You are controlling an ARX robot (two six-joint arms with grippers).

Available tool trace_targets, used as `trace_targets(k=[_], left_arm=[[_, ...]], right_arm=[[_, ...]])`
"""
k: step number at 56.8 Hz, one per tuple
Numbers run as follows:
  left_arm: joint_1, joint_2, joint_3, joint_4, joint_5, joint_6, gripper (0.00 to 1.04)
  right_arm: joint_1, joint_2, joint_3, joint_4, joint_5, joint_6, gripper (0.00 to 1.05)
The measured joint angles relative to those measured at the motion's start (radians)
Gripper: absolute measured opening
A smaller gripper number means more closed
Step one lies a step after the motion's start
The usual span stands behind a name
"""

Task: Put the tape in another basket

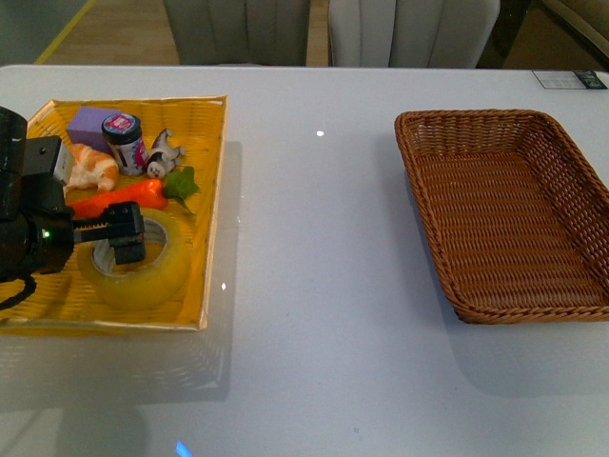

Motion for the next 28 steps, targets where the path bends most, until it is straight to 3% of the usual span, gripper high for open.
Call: trace_targets(k=[6, 28], left_arm=[[0.000, 0.025, 0.013, 0.003, 0.000, 0.001, 0.96], [-0.006, 0.044, 0.033, -0.009, 0.005, -0.014, 0.38]], right_arm=[[0.000, 0.000, 0.000, 0.000, 0.000, 0.000, 0.96], [0.000, 0.000, 0.000, 0.000, 0.000, 0.000, 0.96]])
